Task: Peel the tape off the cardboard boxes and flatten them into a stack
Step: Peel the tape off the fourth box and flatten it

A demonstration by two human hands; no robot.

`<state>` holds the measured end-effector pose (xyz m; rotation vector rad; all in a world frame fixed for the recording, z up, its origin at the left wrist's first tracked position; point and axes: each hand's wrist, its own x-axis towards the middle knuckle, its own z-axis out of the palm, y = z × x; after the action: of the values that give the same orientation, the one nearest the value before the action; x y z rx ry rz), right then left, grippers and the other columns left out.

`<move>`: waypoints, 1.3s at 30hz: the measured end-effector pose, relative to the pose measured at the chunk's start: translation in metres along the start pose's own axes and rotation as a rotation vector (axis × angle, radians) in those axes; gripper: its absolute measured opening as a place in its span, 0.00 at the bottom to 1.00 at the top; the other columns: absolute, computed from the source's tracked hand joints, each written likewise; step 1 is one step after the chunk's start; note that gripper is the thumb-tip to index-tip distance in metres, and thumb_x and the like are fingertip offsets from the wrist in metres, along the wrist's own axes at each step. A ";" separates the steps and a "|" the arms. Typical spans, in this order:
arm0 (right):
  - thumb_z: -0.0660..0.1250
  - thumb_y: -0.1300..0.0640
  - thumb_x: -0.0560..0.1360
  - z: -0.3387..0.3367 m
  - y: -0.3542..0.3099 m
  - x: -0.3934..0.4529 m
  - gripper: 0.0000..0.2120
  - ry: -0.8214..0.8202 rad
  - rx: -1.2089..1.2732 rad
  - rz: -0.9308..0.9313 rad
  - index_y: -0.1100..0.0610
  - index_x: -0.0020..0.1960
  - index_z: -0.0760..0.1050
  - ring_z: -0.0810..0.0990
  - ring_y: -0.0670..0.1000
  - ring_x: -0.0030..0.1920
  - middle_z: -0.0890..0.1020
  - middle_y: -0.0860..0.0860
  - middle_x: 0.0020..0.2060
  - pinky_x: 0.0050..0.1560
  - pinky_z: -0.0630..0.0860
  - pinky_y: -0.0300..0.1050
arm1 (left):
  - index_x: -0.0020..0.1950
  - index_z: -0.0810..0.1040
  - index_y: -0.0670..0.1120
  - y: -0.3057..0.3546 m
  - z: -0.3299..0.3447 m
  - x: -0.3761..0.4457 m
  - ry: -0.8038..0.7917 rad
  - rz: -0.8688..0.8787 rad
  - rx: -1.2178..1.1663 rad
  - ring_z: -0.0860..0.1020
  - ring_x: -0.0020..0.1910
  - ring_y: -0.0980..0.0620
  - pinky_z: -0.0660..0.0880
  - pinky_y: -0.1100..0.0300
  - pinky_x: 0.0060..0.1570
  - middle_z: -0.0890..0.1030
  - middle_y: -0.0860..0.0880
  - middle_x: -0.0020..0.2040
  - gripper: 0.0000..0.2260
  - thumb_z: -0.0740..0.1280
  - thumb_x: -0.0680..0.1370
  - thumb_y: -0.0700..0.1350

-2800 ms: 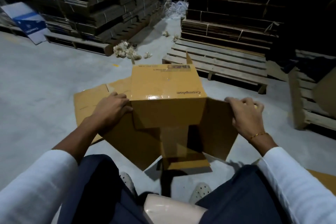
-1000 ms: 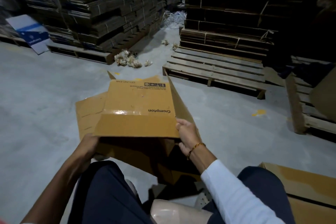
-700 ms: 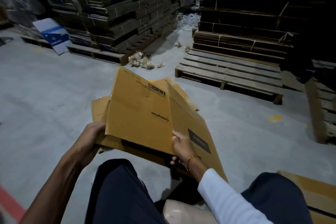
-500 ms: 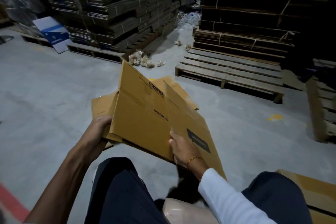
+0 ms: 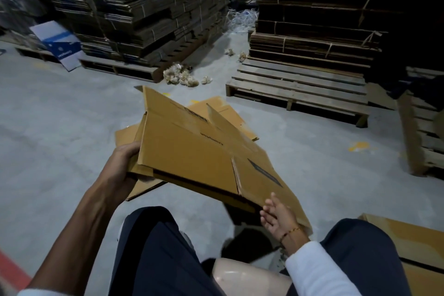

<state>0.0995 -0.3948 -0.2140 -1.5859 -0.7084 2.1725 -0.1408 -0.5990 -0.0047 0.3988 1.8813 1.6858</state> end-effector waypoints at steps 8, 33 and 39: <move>0.72 0.35 0.72 -0.001 0.010 -0.004 0.48 -0.048 0.291 0.289 0.58 0.79 0.54 0.81 0.66 0.55 0.76 0.69 0.62 0.48 0.80 0.65 | 0.37 0.80 0.47 -0.003 -0.005 0.010 0.020 -0.036 -0.058 0.77 0.27 0.50 0.70 0.53 0.36 0.78 0.49 0.29 0.15 0.58 0.81 0.44; 0.68 0.62 0.80 0.018 -0.030 0.026 0.20 0.098 0.439 0.162 0.60 0.71 0.71 0.63 0.60 0.77 0.65 0.58 0.77 0.71 0.68 0.60 | 0.32 0.77 0.49 -0.023 -0.019 0.013 0.076 -0.110 -0.198 0.74 0.29 0.47 0.71 0.56 0.32 0.76 0.49 0.29 0.17 0.56 0.79 0.41; 0.66 0.69 0.79 0.032 -0.015 0.019 0.06 0.134 0.352 0.110 0.64 0.44 0.73 0.74 0.59 0.70 0.76 0.60 0.68 0.60 0.74 0.52 | 0.49 0.84 0.48 -0.024 -0.027 0.017 0.133 -0.164 -0.445 0.82 0.46 0.46 0.79 0.48 0.49 0.85 0.46 0.48 0.16 0.59 0.82 0.55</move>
<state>0.0630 -0.3786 -0.2118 -1.5906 -0.1878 2.0974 -0.1670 -0.6145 -0.0307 -0.0453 1.5143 1.9837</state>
